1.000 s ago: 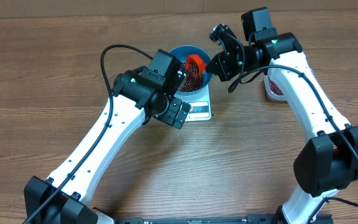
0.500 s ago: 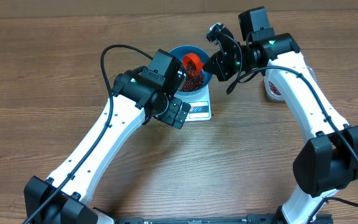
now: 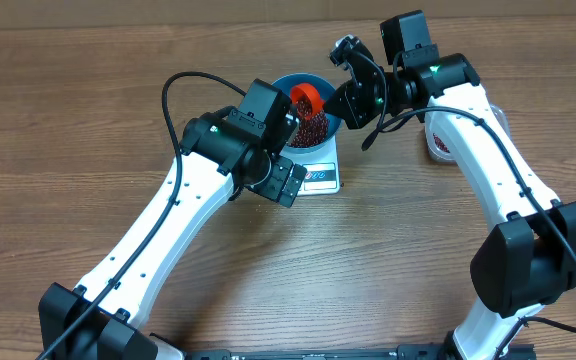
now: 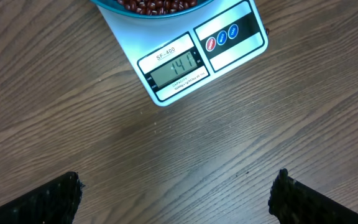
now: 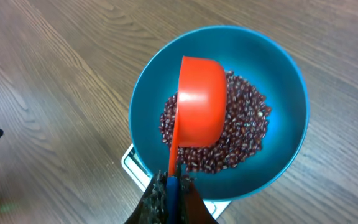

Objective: Scoop item into bowl and weigh 150g on scale
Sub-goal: 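Tilt the red cup with the right gripper to pour beans into bowl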

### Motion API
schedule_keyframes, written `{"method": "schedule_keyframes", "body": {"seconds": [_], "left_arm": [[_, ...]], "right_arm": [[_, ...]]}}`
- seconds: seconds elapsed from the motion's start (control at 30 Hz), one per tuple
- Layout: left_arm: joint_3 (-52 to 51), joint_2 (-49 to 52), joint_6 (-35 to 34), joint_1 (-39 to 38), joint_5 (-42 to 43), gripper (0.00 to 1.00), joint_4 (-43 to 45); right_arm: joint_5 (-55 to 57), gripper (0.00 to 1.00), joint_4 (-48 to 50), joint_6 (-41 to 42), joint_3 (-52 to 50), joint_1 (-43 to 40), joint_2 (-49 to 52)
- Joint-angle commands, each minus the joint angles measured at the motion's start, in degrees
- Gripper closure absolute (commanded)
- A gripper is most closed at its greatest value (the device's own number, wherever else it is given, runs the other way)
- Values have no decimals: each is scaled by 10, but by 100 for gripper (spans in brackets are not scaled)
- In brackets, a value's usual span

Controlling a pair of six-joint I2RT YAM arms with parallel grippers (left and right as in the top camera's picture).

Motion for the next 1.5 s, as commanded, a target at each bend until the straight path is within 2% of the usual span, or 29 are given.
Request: {"method": "schedule_keyframes", "body": {"seconds": [0.0, 0.5, 0.6, 0.63, 0.67, 0.8, 0.9, 1.47], "left_arm": [[5, -6, 9, -1, -2, 0, -2], [5, -6, 9, -1, -2, 0, -2], [5, -6, 9, -1, -2, 0, -2], [5, -6, 9, -1, -2, 0, -2], [5, -6, 9, -1, -2, 1, -2], [5, -6, 9, -1, -2, 0, -2], [5, -6, 9, -1, -2, 0, -2], [5, -6, 9, -1, -2, 0, -2]], "right_arm": [[-3, 96, -1, -2, 15, 2, 0], [-3, 96, 0, -3, 15, 2, 0], [-2, 96, -40, -140, 15, 6, 0], [8, 96, -44, -159, 15, 7, 0], [19, 97, -39, -152, 15, 6, 0], [35, 96, 3, -36, 15, 6, 0], [28, 96, 0, -60, 15, 9, 0], [28, 96, -4, -55, 15, 9, 0]]}}
